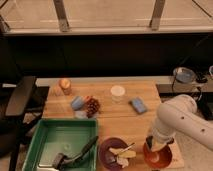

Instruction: Place eraser in red bowl

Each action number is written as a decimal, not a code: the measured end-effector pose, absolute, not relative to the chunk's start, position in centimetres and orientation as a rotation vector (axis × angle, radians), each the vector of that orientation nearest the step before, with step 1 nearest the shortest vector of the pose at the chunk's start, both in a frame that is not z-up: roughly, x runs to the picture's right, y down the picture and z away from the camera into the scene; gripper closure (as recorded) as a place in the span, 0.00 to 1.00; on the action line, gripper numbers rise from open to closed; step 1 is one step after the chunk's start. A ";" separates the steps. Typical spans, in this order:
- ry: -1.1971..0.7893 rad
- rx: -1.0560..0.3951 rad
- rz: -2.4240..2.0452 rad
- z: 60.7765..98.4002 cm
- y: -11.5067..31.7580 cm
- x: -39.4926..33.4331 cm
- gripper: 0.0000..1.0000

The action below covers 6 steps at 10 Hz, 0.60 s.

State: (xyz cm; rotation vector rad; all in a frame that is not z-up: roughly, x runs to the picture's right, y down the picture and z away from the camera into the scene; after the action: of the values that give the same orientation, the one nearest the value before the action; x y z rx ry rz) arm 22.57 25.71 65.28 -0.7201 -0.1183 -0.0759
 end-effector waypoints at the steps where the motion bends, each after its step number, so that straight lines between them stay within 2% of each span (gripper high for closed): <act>1: -0.116 -0.730 -0.053 65.0 26.5 22.9 0.75; 6: -0.145 -0.761 -0.003 65.7 28.8 22.7 0.73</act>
State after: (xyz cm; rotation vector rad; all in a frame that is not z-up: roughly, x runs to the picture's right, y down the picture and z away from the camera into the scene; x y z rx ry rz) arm 22.73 28.76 65.69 -0.7608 -0.1446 -0.0033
